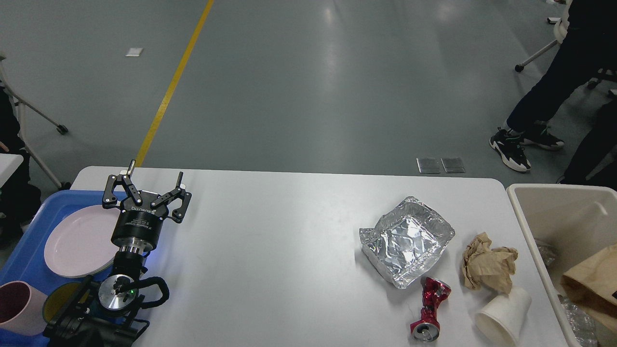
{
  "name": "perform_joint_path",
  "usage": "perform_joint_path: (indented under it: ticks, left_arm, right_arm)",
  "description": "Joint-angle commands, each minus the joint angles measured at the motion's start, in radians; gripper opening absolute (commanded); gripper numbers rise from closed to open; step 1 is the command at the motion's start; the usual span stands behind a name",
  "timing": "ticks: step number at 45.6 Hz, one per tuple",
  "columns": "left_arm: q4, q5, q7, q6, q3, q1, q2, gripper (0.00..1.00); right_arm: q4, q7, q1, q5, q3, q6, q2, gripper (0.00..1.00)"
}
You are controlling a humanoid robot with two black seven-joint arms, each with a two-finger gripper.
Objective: Tidy desktop
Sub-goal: 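Move the right gripper back above the crumpled foil tray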
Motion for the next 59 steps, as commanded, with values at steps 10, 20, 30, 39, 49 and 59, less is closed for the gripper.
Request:
perform_joint_path:
  ticks: [10,20,30,39,49,59]
  left_arm:
    - [0.0,0.0,0.0,0.0,0.0,0.0,0.0,0.97]
    - [0.0,0.0,0.0,0.0,0.0,0.0,0.0,0.97]
    - [0.0,0.0,0.0,0.0,0.0,0.0,0.0,0.97]
    - [0.0,0.0,0.0,-0.001,0.0,0.0,0.0,0.97]
    - [0.0,0.0,0.0,-0.001,0.0,0.0,0.0,0.97]
    - [0.0,0.0,0.0,0.0,0.0,0.0,0.0,0.97]
  right_arm:
    - [-0.008,-0.011,-0.047,0.037,0.005,-0.094,0.08,0.0]
    - [-0.005,-0.005,-0.046,0.041,0.0,-0.141,0.08,0.98]
    - [0.007,-0.004,-0.032,0.041,0.0,-0.15,0.069,1.0]
    - [0.007,-0.004,0.032,0.041,-0.001,-0.1,0.029,1.0]
    - [0.064,-0.008,0.131,0.035,-0.012,-0.002,-0.041,1.0]
    - [0.508,-0.017,0.57,-0.037,-0.222,0.228,-0.233,1.0]
